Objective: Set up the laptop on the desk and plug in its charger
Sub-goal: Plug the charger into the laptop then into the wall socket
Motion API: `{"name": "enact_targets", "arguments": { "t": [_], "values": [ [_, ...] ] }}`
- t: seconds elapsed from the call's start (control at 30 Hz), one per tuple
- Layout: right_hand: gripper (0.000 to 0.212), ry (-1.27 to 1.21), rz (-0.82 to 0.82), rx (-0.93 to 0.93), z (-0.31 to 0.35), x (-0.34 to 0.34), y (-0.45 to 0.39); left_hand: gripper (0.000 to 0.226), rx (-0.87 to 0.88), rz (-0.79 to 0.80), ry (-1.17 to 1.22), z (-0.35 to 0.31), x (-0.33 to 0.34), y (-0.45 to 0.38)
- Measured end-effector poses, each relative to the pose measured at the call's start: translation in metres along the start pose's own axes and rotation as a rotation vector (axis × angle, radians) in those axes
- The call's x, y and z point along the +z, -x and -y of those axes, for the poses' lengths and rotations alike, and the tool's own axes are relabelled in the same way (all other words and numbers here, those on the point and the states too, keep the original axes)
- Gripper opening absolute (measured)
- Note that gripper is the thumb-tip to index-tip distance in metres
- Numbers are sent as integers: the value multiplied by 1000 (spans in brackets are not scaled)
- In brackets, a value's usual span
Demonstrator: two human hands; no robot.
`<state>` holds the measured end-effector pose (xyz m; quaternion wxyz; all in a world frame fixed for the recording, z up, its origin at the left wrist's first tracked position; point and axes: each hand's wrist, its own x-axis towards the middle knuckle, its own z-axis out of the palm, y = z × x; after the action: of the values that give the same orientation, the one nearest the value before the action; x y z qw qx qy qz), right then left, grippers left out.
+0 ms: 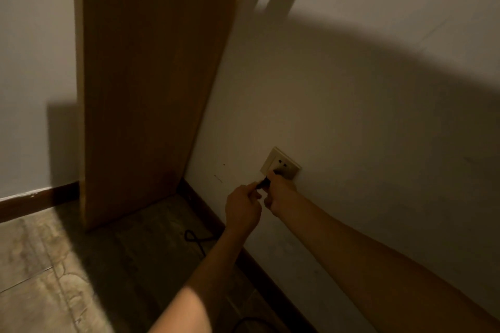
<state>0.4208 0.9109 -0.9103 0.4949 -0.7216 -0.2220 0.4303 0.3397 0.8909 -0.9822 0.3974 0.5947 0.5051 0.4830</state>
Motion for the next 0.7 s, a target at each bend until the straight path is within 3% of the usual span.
{"name": "enact_targets", "arguments": {
  "t": [0.1, 0.23, 0.37, 0.5, 0.6, 0.7],
  "values": [
    [42, -132, 58, 71, -7, -22, 12, 32, 18, 24, 20, -3, 4, -1],
    [27, 97, 107, -58, -4, -71, 38, 30, 52, -44, 50, -18, 10, -8],
    [25, 793, -186, -659, -21, -96, 26, 28, -5, -101, 68, -8, 14, -13],
    [65, 1481, -312, -1295, -22, -111, 14, 26, 33, -126, -15, -2, 19, -19],
    [82, 1905, -394, -1422, 18, -138, 5, 26, 54, -161, -92, 2, 25, -22],
    [86, 2077, -372, -1493, 43, -155, -6, 24, 67, -249, -153, 0, 35, -17]
  ]
}}
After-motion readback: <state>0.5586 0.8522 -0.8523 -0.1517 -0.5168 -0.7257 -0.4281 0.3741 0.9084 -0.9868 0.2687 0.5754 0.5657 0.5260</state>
